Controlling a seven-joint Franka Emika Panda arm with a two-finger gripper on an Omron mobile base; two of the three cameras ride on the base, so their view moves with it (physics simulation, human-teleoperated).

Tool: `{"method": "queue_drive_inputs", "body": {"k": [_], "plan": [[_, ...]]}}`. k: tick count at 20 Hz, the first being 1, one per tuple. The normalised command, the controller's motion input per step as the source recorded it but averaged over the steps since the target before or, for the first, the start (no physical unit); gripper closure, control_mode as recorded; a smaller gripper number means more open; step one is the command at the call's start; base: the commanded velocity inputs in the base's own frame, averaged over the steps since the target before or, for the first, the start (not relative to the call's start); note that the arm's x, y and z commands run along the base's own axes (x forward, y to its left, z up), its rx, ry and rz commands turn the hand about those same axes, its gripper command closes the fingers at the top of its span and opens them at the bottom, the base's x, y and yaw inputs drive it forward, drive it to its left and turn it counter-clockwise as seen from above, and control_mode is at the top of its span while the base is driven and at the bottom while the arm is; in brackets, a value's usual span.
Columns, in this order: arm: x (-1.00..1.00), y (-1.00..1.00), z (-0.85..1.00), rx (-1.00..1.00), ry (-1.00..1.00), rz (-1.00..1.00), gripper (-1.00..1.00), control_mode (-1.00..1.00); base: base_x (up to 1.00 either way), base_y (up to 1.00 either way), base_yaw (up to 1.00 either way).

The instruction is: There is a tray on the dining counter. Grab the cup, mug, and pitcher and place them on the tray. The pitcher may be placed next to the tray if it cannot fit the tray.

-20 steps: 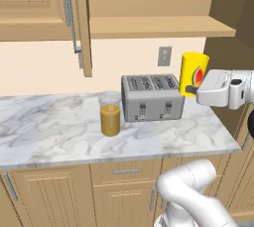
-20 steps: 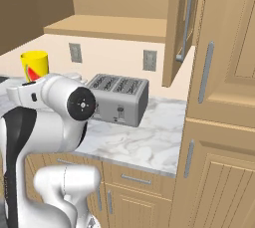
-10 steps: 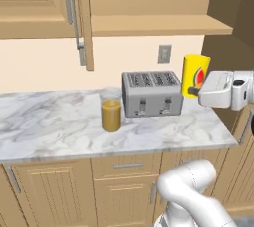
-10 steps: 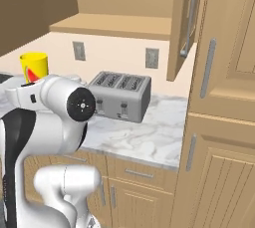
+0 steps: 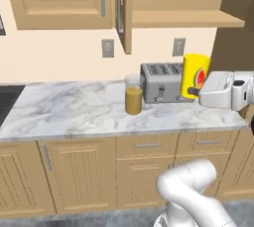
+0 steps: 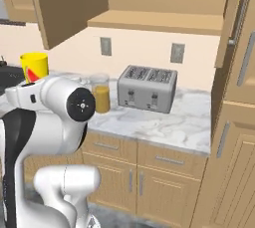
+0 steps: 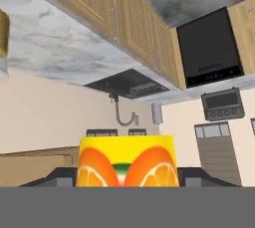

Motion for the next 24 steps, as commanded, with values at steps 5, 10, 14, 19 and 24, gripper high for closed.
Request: {"method": "queue_drive_inputs", "body": {"k": [5,10,14,19,24], "plan": [[0.00,0.00,0.00,0.00,0.00,0.00,1.00,1.00,-0.11,0.70,0.27],[0.00,0.00,0.00,0.00,0.00,0.00,1.00,1.00,0.00,0.92,0.64],[0.00,0.00,0.00,0.00,0.00,0.00,1.00,1.00,0.00,0.98,0.75],[0.00,0.00,0.00,0.00,0.00,0.00,1.00,1.00,0.00,0.93,0.74],[0.00,0.00,0.00,0.00,0.00,0.00,1.00,1.00,0.00,0.65,0.70]]}}
